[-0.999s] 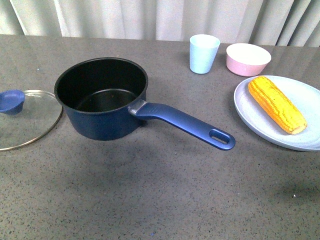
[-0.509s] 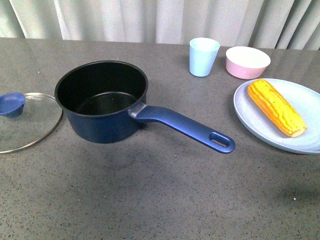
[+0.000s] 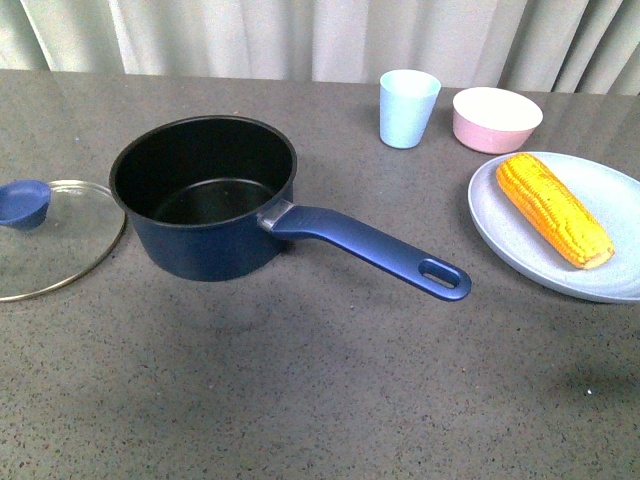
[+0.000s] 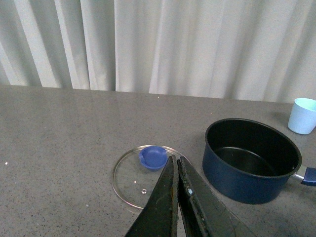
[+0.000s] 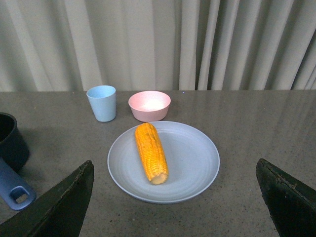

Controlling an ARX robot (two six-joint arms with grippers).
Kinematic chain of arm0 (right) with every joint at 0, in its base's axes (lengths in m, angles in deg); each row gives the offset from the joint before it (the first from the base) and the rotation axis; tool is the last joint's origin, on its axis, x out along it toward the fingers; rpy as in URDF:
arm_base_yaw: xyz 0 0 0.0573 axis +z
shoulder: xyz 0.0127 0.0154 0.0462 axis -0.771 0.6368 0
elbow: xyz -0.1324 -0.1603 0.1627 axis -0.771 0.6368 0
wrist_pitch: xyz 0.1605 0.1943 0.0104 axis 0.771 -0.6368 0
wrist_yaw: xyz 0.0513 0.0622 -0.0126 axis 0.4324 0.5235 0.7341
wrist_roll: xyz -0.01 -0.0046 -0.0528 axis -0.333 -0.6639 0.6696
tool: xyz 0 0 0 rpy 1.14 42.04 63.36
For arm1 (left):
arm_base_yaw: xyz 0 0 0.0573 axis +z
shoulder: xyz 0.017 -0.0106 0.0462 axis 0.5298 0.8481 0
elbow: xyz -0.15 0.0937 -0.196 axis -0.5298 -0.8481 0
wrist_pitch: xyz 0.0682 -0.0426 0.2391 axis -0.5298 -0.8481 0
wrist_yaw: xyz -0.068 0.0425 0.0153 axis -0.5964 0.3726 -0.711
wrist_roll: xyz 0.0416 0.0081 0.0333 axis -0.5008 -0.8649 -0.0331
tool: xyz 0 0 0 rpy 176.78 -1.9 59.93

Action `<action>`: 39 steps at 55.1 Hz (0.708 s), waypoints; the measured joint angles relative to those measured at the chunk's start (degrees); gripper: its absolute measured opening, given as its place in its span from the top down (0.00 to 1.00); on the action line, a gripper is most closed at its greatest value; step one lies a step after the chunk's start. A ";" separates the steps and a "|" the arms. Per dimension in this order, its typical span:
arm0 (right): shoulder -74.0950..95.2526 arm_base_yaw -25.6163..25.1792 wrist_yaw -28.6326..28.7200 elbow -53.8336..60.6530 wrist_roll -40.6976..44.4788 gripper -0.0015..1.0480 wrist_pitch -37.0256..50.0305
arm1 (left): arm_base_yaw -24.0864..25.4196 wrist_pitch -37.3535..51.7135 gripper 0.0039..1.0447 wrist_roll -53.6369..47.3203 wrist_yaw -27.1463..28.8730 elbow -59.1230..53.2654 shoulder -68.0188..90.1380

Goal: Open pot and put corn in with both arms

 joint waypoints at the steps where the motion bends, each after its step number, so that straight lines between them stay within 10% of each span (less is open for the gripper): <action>1: 0.00 0.00 0.02 0.00 0.00 0.09 0.00 | 0.00 0.00 0.99 0.00 0.00 0.00 0.00; 13: 0.00 0.00 0.02 0.00 0.00 0.09 0.00 | 0.00 0.00 0.95 0.00 0.00 0.00 0.00; 39: 0.26 -0.07 0.46 -0.15 -0.61 0.09 -0.33 | 0.00 0.00 0.07 -0.02 0.00 0.00 0.00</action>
